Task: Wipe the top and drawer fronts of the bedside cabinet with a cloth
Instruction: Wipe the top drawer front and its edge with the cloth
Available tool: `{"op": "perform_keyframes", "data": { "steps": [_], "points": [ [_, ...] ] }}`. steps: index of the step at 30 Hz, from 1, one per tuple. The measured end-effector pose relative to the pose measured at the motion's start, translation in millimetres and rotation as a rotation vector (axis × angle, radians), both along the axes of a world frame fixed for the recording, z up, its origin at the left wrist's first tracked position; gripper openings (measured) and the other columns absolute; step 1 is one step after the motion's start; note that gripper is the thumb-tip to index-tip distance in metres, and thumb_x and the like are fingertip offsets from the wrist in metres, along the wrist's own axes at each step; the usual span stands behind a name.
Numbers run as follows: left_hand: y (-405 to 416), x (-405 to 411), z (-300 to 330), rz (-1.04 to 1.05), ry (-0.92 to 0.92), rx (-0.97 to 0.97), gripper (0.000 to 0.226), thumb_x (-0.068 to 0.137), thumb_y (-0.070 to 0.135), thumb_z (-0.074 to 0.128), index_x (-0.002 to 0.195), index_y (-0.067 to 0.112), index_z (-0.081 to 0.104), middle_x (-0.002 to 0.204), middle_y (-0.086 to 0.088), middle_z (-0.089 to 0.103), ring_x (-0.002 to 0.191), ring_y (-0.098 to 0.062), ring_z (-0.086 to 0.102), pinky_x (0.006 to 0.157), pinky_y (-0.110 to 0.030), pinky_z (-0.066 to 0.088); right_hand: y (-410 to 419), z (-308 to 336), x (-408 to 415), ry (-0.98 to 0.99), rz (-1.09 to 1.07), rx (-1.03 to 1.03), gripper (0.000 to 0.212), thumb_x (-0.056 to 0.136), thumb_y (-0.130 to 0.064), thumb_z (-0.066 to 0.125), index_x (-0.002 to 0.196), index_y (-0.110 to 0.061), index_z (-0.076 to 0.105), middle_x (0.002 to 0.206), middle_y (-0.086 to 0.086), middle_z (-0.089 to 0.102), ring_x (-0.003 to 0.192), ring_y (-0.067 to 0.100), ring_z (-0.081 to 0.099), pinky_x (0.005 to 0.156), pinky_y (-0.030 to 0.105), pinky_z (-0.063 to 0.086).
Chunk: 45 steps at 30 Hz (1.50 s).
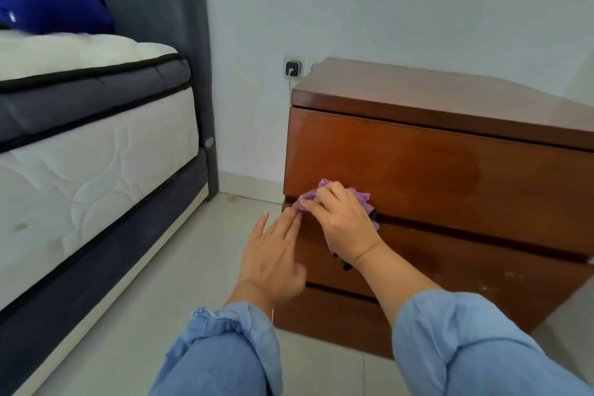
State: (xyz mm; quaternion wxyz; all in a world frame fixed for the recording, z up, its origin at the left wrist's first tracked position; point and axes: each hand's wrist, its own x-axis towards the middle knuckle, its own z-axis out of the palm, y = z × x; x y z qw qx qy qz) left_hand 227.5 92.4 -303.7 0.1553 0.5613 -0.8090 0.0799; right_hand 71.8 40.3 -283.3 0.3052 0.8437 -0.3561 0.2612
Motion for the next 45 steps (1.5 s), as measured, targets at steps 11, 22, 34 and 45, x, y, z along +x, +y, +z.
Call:
{"op": "perform_keyframes", "data": {
  "steps": [11, 22, 34, 45],
  "points": [
    [3.4, -3.0, -3.6, -0.006, 0.085, -0.014, 0.088, 0.080, 0.042, 0.042, 0.153, 0.016, -0.001, 0.160, 0.002, -0.009, 0.147, -0.008, -0.003, 0.116, -0.034, -0.014, -30.1, 118.5, 34.9, -0.180, 0.049, -0.364, 0.023, 0.089, -0.012, 0.063, 0.112, -0.010, 0.065, 0.099, 0.009, 0.063, 0.093, 0.024, 0.049, 0.078, 0.037, 0.048],
    [-1.9, 2.8, -9.8, -0.026, 0.063, -0.021, 0.089, 0.079, 0.039, 0.044, 0.153, 0.016, 0.001, 0.161, 0.001, -0.005, 0.147, -0.009, -0.001, 0.118, -0.035, -0.012, -30.2, 37.6, 34.8, 0.014, 0.017, -0.245, 0.030, 0.091, -0.011, 0.052, 0.119, -0.010, 0.060, 0.094, 0.010, 0.062, 0.091, 0.025, 0.047, 0.073, 0.036, 0.051],
    [2.1, 4.3, 4.6, 0.016, -0.107, 0.041, 0.085, 0.086, 0.035, 0.042, 0.152, 0.013, -0.007, 0.160, -0.003, -0.013, 0.147, -0.015, -0.009, 0.119, -0.038, -0.009, 26.0, 0.7, -27.5, -0.052, -0.125, 0.105, 0.050, 0.075, -0.001, 0.070, 0.122, -0.013, 0.058, 0.110, 0.009, 0.059, 0.097, 0.027, 0.055, 0.076, 0.037, 0.052],
    [18.1, -82.1, 22.7, -0.101, -0.027, -0.052, 0.073, 0.089, 0.030, 0.044, 0.152, 0.016, 0.011, 0.159, 0.000, 0.015, 0.147, -0.013, 0.009, 0.120, -0.034, 0.001, 95.5, -5.7, -164.0, -0.479, -0.594, 0.407, 0.049, 0.087, 0.001, 0.057, 0.133, -0.015, 0.050, 0.134, 0.003, 0.051, 0.116, 0.024, 0.044, 0.097, 0.040, 0.043]
  ]
}}
